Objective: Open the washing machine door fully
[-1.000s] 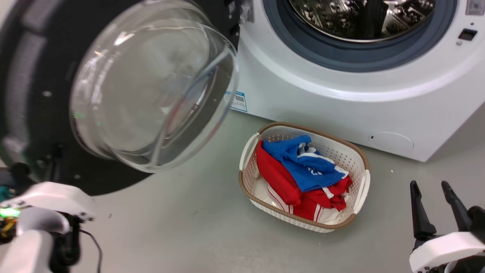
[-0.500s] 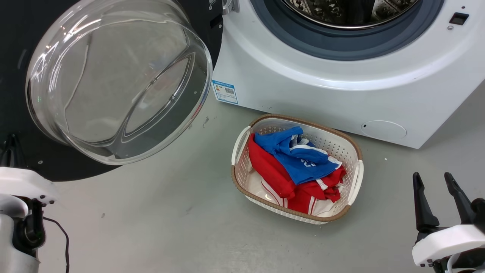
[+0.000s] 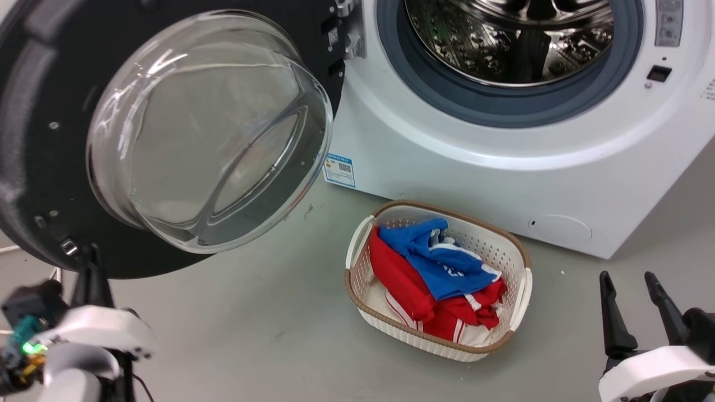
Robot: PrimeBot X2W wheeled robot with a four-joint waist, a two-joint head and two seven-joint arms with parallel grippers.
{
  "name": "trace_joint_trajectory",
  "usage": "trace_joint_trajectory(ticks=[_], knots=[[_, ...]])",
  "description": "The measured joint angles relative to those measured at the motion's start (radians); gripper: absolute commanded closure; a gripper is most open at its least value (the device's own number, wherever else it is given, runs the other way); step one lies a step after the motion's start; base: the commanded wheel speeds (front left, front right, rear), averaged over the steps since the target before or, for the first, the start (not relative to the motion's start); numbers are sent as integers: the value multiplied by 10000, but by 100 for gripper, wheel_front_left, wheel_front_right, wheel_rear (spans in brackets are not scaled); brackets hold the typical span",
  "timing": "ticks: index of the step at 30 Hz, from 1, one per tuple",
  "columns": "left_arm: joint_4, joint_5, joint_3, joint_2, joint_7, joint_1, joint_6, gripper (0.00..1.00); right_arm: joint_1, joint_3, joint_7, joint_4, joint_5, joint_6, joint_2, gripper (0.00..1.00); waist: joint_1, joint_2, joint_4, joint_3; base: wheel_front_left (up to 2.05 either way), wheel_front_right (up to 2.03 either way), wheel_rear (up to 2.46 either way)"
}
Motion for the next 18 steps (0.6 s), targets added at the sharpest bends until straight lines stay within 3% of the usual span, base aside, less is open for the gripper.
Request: trace_joint_trajectory(ticks=[8,9,10,11,12,13,18], knots=[[-1371,207,-518,-679,-71,1473,449,100,318,136,-130,165,40,0,174,0,0,0,244,-643,0,0,0],[-1513,207,-573,-725,-69,1617,472,96,360,128,-130,192,40,0,192,0,0,-1,270,-723,0,0,0],[-1678,224,-644,-763,-63,1750,522,80,403,128,-136,207,40,0,209,0,0,0,295,-799,0,0,0],[-1822,255,-713,-788,-13,1867,533,54,422,132,-146,221,40,0,228,0,0,0,316,-867,0,0,0],[-1942,257,-761,-821,12,1971,577,21,433,128,-171,232,40,0,242,0,0,0,332,-935,0,0,0],[-2069,268,-821,-836,63,2076,596,0,448,138,-194,236,40,0,255,0,0,0,339,-1006,0,0,0],[-2571,516,-1198,-949,113,2340,750,0,499,128,-217,198,40,0,307,0,-2,0,266,-1188,0,0,0]])
